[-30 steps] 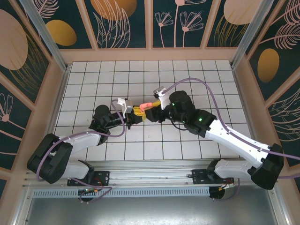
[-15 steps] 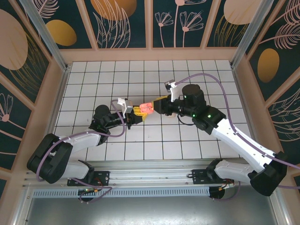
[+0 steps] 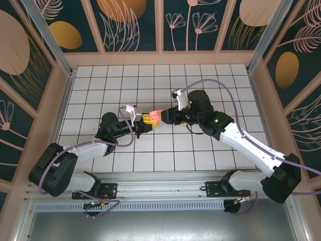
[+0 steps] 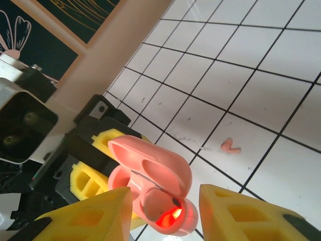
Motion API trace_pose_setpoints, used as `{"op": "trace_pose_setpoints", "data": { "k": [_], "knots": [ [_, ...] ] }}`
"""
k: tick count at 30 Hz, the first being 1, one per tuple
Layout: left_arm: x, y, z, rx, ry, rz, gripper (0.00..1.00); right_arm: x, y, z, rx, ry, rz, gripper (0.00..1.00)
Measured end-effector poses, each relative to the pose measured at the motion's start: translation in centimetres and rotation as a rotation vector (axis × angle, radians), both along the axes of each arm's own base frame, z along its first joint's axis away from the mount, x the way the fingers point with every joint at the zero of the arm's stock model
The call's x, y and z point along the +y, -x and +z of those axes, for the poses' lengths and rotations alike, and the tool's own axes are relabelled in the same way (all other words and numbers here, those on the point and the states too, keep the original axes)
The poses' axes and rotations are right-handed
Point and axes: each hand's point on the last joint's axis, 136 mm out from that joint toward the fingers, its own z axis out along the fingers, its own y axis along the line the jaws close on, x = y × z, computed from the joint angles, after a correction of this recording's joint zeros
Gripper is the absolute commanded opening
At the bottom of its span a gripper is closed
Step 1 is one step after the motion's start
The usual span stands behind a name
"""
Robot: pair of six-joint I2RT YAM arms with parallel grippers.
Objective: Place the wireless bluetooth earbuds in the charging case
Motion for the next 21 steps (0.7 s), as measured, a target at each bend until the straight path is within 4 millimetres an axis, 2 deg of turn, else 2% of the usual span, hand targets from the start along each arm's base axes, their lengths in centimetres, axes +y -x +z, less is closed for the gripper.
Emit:
{"op": "trace_pose_setpoints", "data": {
  "k": [4,9,14,17,21],
  "knots": [
    [0.0,0.0,-0.2,0.011,-0.006,0.001,0.13,0.0,0.0,-0.9,0.025,0.023,0.000,0.34],
    [0.0,0.0,-0.5,0.025,-0.014,0.001,0.13,-0.1,0.0,-1.2,0.033,0.032,-0.003,0.33],
    [0.1,-0.1,-0.4,0.018,-0.015,0.010,0.12,-0.2,0.0,-1.2,0.036,0.035,-0.008,0.44],
    [0.3,-0.5,0.1,0.008,-0.008,0.036,0.11,-0.1,-0.1,-0.3,0.026,0.030,-0.011,0.46],
    [1.9,-2.4,0.2,0.021,-0.003,0.113,0.11,0.0,-0.6,2.3,-0.013,0.004,-0.023,0.46]
  ]
}}
